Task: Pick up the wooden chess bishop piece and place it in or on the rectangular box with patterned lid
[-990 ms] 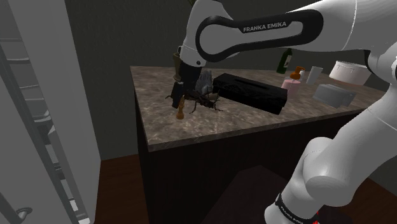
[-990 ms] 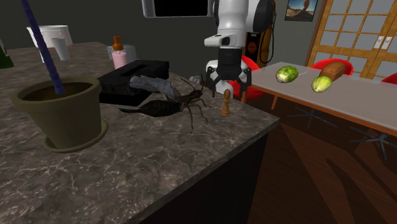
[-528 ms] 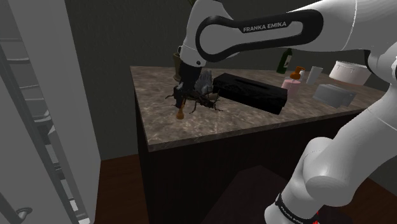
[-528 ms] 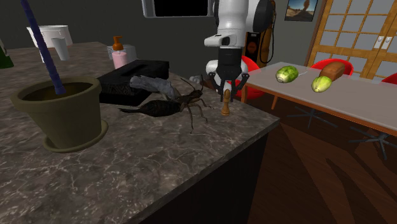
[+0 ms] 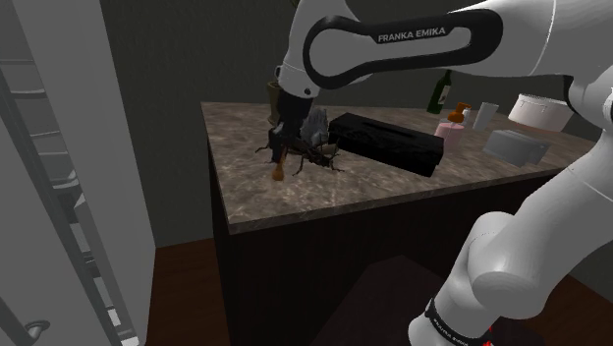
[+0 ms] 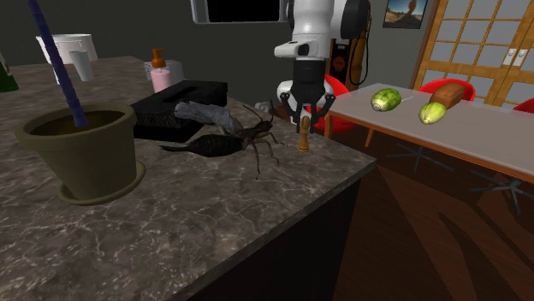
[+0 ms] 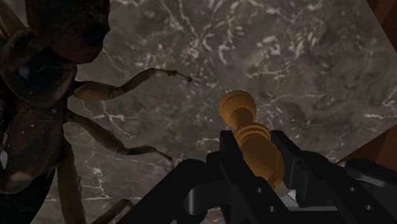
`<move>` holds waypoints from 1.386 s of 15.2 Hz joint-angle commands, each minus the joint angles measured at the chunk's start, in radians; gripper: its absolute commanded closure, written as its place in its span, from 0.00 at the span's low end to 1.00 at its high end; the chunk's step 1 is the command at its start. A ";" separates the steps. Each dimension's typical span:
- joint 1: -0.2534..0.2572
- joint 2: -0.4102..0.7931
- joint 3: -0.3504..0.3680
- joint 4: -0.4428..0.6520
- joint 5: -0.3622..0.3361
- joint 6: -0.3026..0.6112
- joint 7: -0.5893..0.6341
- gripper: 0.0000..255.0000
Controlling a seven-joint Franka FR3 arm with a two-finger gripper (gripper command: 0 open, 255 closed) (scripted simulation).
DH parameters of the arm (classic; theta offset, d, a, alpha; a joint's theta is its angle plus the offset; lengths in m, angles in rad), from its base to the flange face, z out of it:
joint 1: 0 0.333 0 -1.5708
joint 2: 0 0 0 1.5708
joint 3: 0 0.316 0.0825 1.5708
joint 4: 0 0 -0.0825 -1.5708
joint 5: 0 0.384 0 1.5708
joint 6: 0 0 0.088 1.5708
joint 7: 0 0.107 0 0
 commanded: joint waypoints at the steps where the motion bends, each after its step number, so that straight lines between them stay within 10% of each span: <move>1: 0.000 -0.001 0.001 0.025 0.000 -0.026 0.002 1.00; 21: -0.004 0.037 -0.003 0.333 -0.010 -0.297 0.011 1.00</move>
